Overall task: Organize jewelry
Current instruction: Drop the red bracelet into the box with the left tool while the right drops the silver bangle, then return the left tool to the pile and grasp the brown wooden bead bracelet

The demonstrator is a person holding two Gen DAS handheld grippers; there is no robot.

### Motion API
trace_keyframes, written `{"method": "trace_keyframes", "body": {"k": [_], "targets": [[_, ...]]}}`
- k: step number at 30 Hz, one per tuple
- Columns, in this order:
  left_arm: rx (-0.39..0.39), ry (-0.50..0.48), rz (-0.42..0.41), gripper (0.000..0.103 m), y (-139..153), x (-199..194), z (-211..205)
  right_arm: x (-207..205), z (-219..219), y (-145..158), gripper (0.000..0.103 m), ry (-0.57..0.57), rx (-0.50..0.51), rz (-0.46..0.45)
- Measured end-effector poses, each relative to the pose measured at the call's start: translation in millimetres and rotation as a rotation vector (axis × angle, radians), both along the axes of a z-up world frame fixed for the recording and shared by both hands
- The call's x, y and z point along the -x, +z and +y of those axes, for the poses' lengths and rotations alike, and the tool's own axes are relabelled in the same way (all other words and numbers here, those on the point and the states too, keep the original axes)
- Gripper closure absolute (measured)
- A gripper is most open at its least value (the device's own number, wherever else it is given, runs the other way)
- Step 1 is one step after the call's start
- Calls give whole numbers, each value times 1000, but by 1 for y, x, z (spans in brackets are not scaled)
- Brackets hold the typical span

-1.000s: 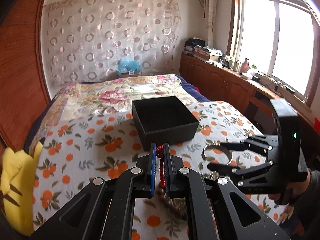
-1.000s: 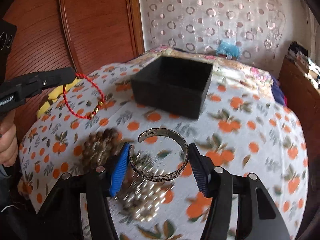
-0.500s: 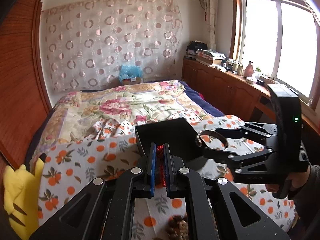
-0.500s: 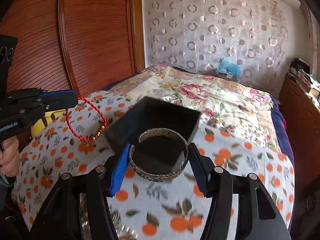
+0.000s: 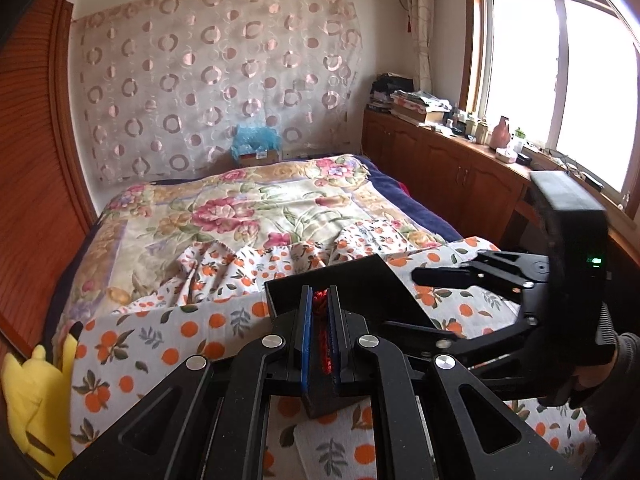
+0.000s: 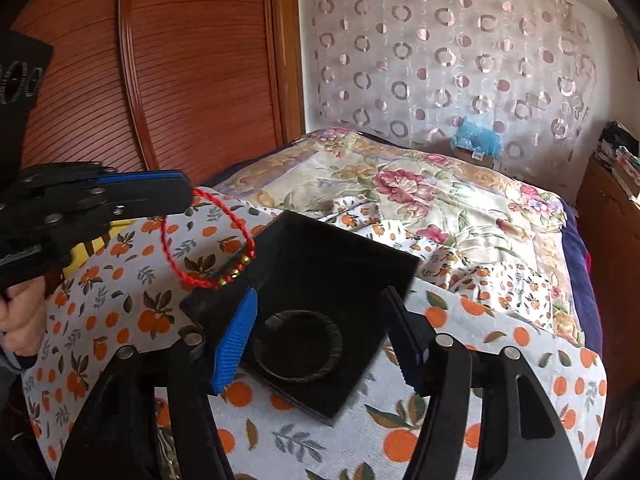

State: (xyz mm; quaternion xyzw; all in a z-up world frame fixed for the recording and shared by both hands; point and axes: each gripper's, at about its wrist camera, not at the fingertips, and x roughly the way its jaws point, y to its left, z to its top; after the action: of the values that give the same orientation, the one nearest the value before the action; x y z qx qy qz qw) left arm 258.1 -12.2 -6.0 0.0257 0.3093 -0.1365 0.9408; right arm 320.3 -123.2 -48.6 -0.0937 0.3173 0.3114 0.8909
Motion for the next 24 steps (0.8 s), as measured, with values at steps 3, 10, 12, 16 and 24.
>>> {"method": "trace_keyframes", "body": {"k": [3,10,12,16,24], "targets": [[-4,-10,19,97,-7,-11,-3,1,-10,-1,37,-34,24,-10],[-40,-3,46,83,-20,-19,-10,17,-28,-6,37,-86,44,-14],[-30,-8,38,71,-18,-12,-8,26,-33,-7,37,-95,41,-12],[-28,7,32,69,-14,6,-2,46,-39,-7,37,-118,30,-8],[-7,14,33,63,-18,65,16,109,-39,-11,37,-147,-1,-7]]}}
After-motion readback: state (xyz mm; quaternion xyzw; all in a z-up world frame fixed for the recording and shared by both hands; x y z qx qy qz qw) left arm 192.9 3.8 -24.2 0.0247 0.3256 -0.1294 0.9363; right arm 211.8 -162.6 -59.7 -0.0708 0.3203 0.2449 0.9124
